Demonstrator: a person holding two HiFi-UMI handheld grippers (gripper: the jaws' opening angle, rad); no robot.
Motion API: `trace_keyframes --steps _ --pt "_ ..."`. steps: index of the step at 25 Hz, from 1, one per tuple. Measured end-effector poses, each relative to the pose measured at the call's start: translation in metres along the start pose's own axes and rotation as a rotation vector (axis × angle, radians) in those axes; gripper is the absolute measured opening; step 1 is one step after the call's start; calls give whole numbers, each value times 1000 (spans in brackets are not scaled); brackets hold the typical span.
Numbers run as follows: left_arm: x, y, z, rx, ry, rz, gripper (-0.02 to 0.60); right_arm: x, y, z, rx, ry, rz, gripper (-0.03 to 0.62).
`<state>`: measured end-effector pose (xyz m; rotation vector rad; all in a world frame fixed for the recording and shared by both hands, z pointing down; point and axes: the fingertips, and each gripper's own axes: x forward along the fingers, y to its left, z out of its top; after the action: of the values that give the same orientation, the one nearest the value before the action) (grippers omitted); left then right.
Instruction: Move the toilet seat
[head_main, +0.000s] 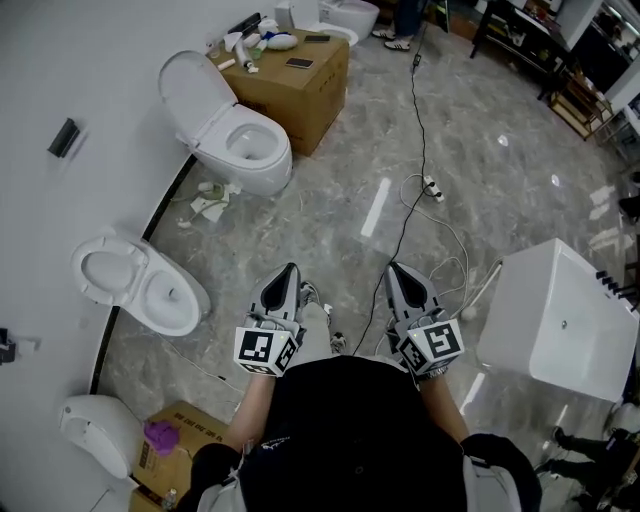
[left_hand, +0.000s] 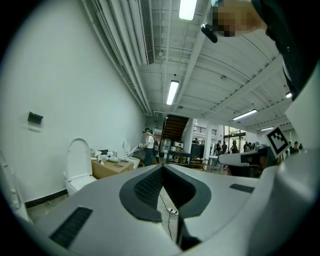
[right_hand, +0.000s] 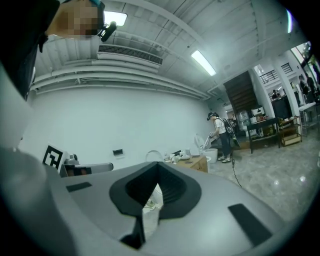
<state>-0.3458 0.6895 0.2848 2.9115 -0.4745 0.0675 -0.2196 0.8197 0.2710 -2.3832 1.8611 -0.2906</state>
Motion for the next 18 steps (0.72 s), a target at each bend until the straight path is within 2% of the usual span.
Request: trace_keyframes --steps 5,9,13,18 --pt "44 22 -7 -24 20 -41 8 34 -13 2 -13 15 -31 12" --pt "85 52 3 -54 9 -54 8 74 -27 7 7 29 -38 12" --pt "129 88 12 -82 2 -54 8 124 -39 17 -20 55 -37 12" --pt "172 125 24 -65 -10 -58 8 183 -52 30 -30 33 -32 12"
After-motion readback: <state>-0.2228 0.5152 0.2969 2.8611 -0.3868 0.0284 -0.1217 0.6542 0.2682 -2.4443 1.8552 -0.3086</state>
